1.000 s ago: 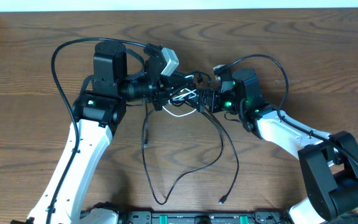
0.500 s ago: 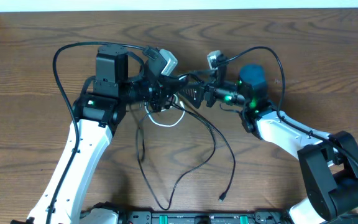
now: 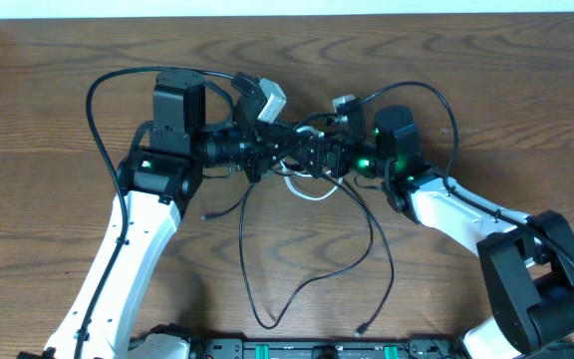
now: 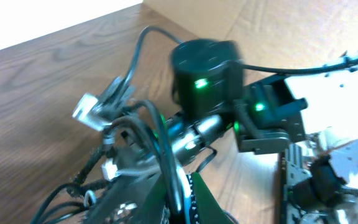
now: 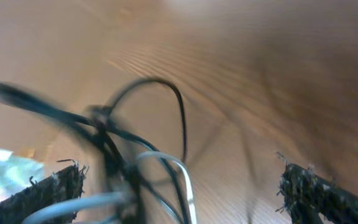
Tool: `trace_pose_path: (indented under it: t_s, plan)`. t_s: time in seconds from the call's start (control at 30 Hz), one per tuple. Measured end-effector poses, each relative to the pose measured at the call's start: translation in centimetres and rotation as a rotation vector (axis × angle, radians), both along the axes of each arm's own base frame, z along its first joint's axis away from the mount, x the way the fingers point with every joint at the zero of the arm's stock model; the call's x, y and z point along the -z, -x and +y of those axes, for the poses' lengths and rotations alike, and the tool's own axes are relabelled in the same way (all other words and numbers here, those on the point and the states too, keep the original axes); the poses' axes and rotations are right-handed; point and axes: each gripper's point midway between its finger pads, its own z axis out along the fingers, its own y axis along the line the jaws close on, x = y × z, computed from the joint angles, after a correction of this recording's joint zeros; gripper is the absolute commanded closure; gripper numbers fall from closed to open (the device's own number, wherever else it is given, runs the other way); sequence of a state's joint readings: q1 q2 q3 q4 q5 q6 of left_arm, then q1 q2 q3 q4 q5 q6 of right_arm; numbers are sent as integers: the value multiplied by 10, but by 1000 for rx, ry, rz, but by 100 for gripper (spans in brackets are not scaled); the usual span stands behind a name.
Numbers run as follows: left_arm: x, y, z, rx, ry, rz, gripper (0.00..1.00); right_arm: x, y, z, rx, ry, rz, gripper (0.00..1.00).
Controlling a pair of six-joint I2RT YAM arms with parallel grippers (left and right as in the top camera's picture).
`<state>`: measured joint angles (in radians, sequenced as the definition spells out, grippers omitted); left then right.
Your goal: Untangle cables
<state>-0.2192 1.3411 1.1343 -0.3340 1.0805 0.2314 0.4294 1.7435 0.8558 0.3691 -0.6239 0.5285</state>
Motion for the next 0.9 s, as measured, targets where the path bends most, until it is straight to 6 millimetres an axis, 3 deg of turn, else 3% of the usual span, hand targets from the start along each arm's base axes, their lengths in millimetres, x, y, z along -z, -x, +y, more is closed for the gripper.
trace_pose_path:
  t_s: [0.23, 0.37, 0.57, 0.77, 0.9]
  plan:
    - [-4, 6, -2, 34, 24, 5, 92, 50, 3, -35, 125, 206, 136, 1]
    - [-1, 2, -1, 11, 7, 2, 92, 61, 0, -57, 181, 254, 181, 1]
    - [14, -9, 7, -77, -64, 25, 92, 77, -8, -107, 296, 304, 270, 1]
    - [29, -22, 21, -183, -152, 40, 92, 90, -13, -171, 442, 323, 383, 1]
    - [36, -32, 38, -255, -186, 51, 92, 92, -15, -201, 512, 310, 422, 1]
